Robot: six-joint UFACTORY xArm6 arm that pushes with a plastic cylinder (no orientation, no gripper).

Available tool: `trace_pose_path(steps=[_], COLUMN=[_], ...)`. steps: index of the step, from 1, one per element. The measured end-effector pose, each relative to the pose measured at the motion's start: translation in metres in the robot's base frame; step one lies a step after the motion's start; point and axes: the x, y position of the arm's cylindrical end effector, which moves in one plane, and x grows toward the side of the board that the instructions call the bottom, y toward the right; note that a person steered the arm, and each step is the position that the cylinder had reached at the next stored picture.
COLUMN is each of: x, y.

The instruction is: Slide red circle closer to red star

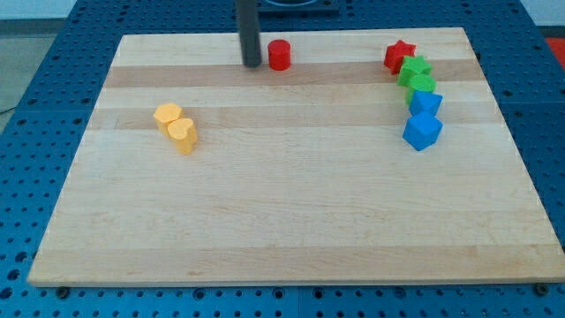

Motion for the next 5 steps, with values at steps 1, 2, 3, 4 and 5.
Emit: trace_pose_path(steps=[1, 2, 3, 4, 5], x=[0.011, -0.024, -0.056, -0.06, -0.06], y=[-0.006, 0.048, 0.123, 0.129, 0.097])
